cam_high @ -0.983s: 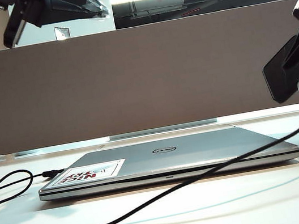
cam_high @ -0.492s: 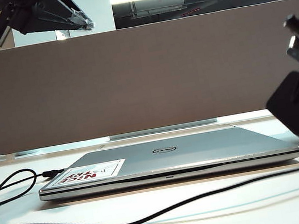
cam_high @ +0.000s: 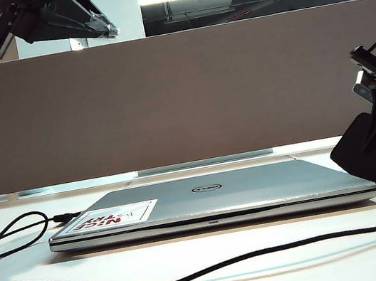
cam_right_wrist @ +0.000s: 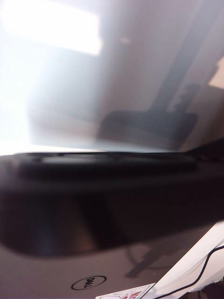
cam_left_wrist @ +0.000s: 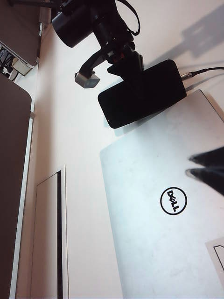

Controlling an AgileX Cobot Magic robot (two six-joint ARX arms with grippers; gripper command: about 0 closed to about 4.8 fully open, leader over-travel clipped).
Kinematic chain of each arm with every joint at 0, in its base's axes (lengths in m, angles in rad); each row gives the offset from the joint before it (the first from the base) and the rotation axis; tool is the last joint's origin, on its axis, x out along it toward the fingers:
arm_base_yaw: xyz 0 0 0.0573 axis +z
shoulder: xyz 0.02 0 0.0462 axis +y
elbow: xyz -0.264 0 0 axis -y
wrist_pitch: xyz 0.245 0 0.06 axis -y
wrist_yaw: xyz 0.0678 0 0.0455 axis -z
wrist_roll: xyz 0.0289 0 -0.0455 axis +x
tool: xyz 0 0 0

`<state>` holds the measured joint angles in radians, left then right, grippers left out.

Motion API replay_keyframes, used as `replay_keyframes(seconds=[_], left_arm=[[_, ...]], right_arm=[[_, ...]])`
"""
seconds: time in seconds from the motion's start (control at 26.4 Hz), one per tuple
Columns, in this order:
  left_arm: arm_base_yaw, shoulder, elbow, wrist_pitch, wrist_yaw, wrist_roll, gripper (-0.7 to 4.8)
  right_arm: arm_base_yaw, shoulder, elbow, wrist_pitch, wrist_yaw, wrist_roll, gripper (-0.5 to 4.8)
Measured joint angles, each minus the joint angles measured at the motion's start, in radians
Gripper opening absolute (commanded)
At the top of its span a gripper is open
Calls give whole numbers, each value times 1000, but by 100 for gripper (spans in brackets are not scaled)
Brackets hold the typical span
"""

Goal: Pick up the charging cable and the phone, plug the charging cable into the charging port on the phone, and finally place them back on the table.

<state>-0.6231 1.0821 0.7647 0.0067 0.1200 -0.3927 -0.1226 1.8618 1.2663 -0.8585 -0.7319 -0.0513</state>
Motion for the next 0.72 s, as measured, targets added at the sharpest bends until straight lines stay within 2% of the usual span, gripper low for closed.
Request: replay_keyframes(seconds=[0.04,0.11,0.26,0.61,0.72], left_arm=[[0,0,0,0,0,0,-5],[0,0,0,0,0,0,-5],[0,0,0,0,0,0,-5],[0,0,0,0,0,0,-5],[0,0,0,0,0,0,-5]], right_arm=[[0,2,0,0,-3,1,-3],[-2,4,0,0,-5,2,35],[-2,7,3,8,12,-2,182],[-5,5,114,-56,237,-4,184],[-5,-16,165,-106,273,-4,165]])
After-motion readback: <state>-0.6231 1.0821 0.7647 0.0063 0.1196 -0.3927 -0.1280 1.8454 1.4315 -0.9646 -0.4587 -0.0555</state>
